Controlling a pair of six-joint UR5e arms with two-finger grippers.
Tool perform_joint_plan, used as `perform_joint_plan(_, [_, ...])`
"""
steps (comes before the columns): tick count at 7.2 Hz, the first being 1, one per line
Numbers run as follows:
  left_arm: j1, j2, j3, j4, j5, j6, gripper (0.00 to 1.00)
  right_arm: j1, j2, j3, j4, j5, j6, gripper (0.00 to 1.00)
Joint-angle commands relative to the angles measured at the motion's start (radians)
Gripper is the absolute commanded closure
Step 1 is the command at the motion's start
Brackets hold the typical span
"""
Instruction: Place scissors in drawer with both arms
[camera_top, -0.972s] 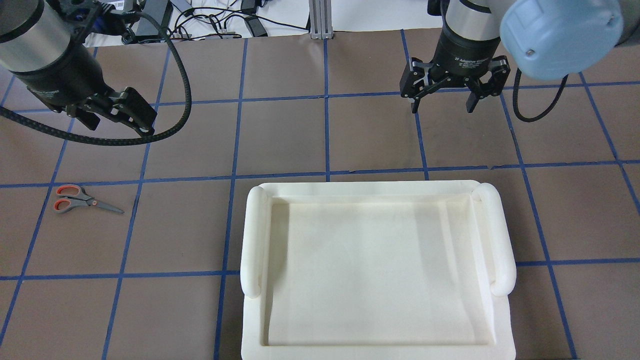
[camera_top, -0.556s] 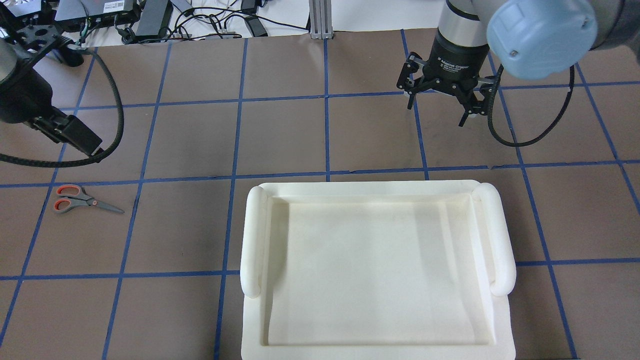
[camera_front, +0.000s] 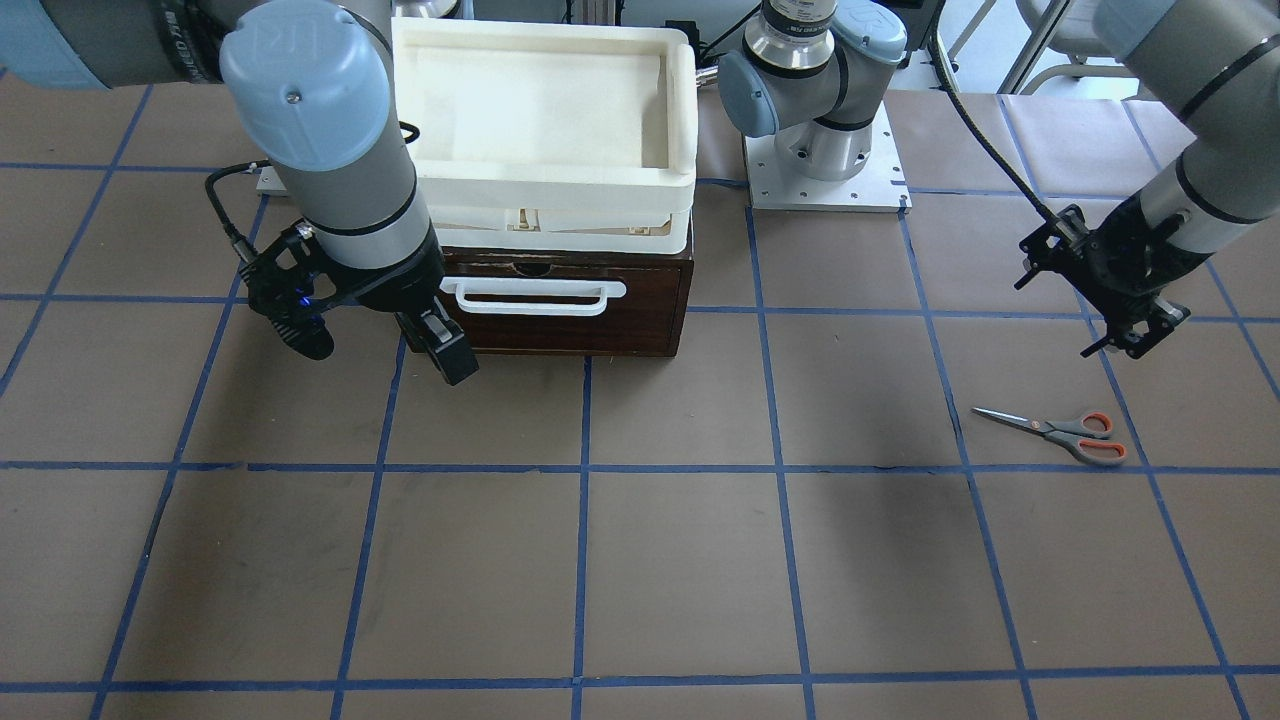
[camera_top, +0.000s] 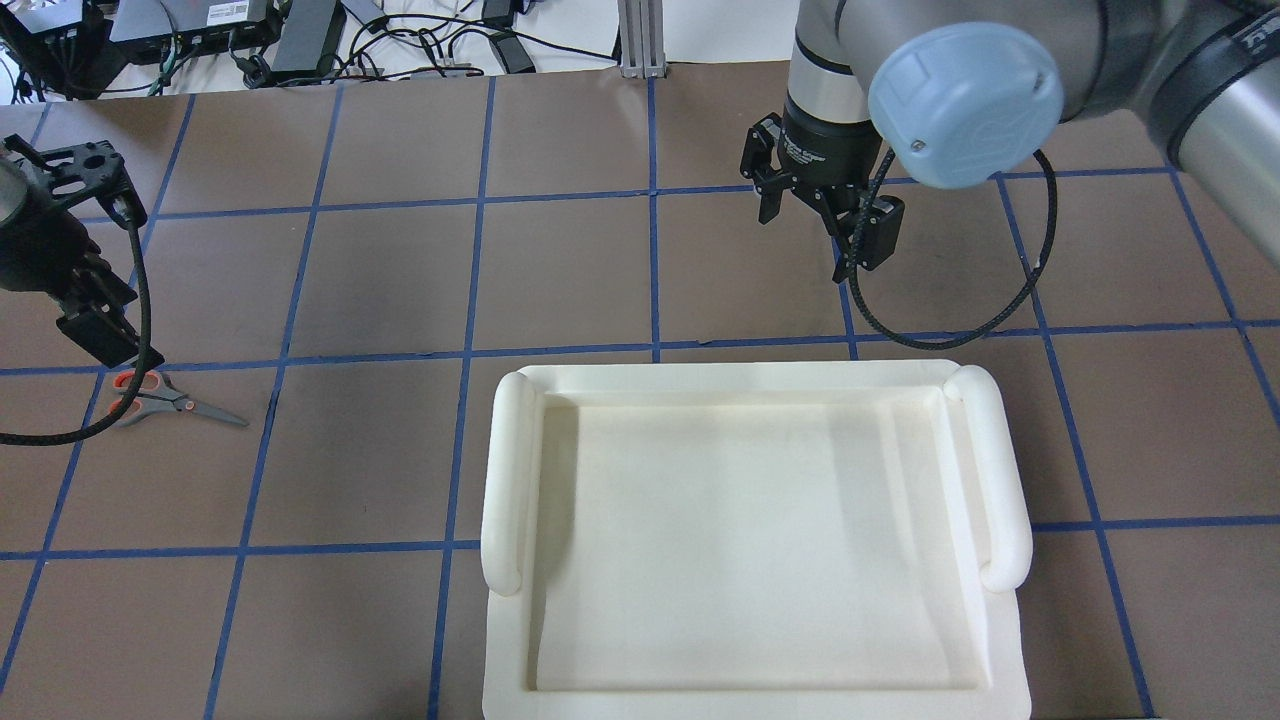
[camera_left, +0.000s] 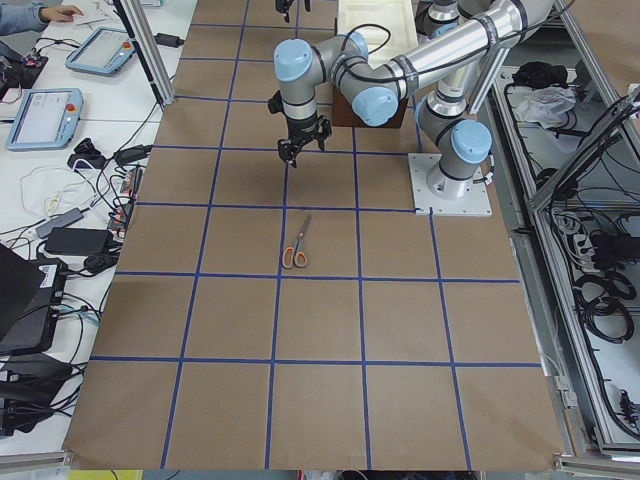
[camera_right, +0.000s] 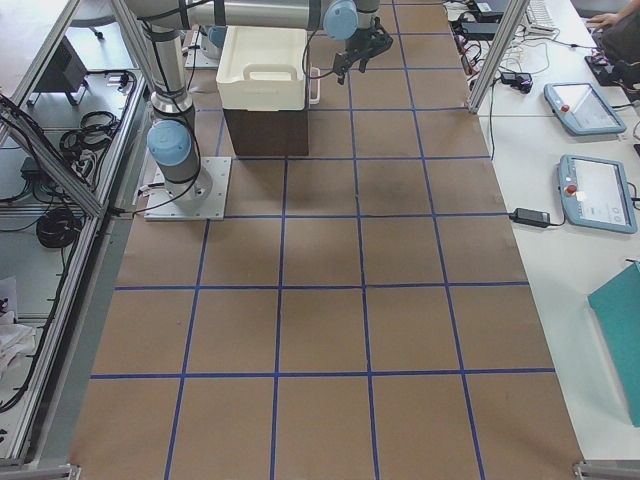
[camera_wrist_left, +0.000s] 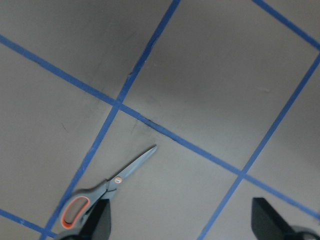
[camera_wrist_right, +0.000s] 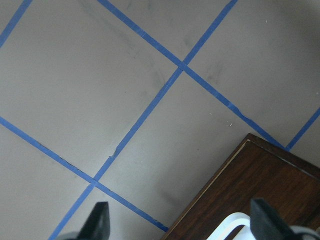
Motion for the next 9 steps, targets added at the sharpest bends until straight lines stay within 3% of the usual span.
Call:
perform_joint_plan(1, [0.037, -0.1, -0.002, 0.114, 0.035, 0.387, 0.0, 0.059, 0.066, -0.018, -0.015, 0.002, 0.232, 0.0])
perform_joint_plan(3, [0.051, -0.182, 0.002, 0.214, 0.055, 0.589, 0.0, 0.077, 0.111, -0.035, -0.015, 0.053, 0.386, 0.0])
perform_joint_plan(6, [0.067, -0.269, -0.022, 0.349, 0.106, 0.695, 0.0, 0.083, 0.145, -0.035, 0.012, 0.067, 0.459, 0.0])
perform_joint_plan(9, [0.175, -0.3, -0.173, 0.568, 0.096, 0.821, 0.0, 0.103, 0.168, -0.036, 0.071, 0.11, 0.502, 0.0])
